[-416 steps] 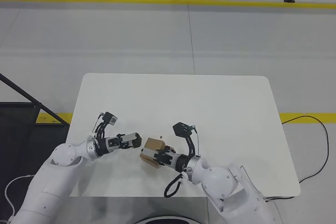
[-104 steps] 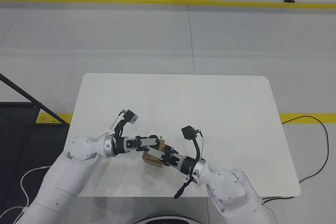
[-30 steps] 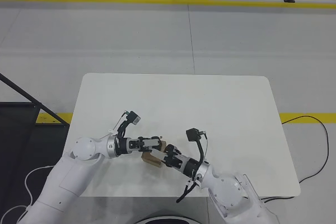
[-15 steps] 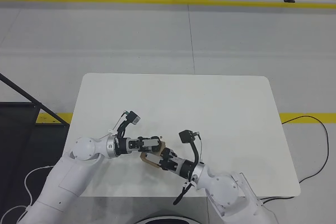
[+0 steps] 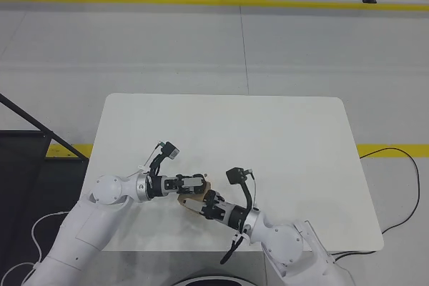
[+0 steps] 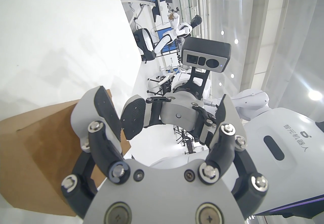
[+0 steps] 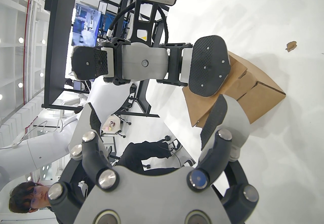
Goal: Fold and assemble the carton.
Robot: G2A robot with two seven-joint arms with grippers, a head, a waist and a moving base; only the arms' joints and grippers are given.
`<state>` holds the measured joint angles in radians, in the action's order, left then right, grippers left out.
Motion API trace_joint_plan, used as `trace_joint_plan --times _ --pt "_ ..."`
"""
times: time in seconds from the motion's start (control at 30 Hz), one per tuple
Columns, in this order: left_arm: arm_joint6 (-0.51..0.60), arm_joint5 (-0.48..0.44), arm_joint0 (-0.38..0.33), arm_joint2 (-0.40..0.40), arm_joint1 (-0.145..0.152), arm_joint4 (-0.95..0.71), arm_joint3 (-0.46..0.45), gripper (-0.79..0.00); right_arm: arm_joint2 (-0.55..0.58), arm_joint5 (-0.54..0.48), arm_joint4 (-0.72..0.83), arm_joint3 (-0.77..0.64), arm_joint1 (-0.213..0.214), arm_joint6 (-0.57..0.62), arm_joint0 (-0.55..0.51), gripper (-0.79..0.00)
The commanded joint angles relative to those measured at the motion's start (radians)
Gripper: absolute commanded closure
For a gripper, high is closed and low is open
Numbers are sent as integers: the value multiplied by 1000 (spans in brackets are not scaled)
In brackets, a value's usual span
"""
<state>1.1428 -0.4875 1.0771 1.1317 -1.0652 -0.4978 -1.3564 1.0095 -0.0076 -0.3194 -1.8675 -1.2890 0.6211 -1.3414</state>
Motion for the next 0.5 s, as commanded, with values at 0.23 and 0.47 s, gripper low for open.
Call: trace_joint_plan --times 0.23,0.47 --pt "15 -11 14 55 11 -27 13 -785 -4 -2 -4 -3 3 -1 -1 -785" --pt "29 -7 25 65 15 -22 10 -785 -16 -17 -21 -3 6 15 5 -785"
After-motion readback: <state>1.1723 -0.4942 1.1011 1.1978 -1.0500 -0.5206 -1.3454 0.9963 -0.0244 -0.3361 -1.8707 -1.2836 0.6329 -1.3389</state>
